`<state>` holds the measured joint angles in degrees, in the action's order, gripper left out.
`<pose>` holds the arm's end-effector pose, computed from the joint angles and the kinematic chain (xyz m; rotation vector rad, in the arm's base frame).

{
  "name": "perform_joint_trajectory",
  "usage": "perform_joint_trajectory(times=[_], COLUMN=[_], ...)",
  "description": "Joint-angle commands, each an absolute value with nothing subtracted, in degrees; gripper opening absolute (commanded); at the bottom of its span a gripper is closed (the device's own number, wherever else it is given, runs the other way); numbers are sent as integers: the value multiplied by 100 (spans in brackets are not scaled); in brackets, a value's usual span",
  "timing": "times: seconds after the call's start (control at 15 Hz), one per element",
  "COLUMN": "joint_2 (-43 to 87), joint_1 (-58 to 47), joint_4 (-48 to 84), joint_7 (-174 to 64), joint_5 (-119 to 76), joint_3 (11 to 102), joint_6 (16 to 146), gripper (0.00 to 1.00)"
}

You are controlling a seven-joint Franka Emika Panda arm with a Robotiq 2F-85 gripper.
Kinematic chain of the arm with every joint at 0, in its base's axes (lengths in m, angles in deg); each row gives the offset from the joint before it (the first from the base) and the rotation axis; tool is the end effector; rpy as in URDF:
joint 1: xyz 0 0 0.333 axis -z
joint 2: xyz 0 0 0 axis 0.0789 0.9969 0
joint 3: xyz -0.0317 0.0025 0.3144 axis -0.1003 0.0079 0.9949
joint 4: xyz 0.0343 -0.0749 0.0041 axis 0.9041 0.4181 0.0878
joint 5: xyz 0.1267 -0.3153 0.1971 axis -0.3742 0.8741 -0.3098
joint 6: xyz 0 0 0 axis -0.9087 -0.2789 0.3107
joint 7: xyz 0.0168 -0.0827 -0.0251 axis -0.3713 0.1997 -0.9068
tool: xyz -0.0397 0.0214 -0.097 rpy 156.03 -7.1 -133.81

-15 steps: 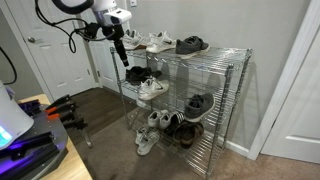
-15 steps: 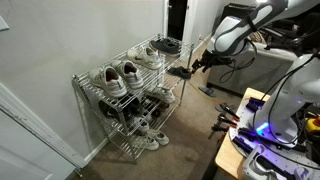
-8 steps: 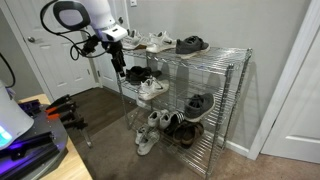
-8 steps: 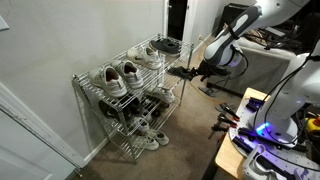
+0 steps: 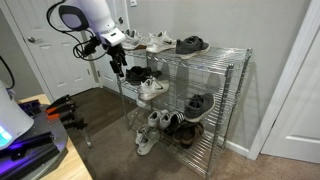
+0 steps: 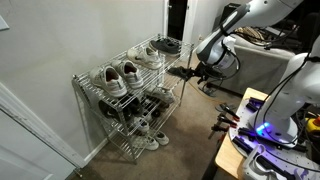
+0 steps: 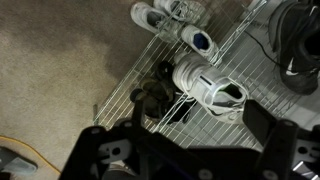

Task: Move the white shoe from the second rack to the top rack

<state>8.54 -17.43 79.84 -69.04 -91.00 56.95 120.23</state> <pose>0.4005 -0.0068 0.2271 -2.6130 1.1338 -0.3501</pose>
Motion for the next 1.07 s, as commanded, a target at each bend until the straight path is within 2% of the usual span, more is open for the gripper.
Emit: perform_joint_trajectory(times=[0.0,0.47,1.0], joint_2=[865,866,3252], joint_1=[-1739,-1739,-2399], joint_4=[7975,7973,6098], joint_7=[-6966,-7000,-6130], joint_5=[-9120,-9122,-9487], joint_3=[5688,5687,6222], joint_6=[11947,11916,13180], gripper=[100,100,100])
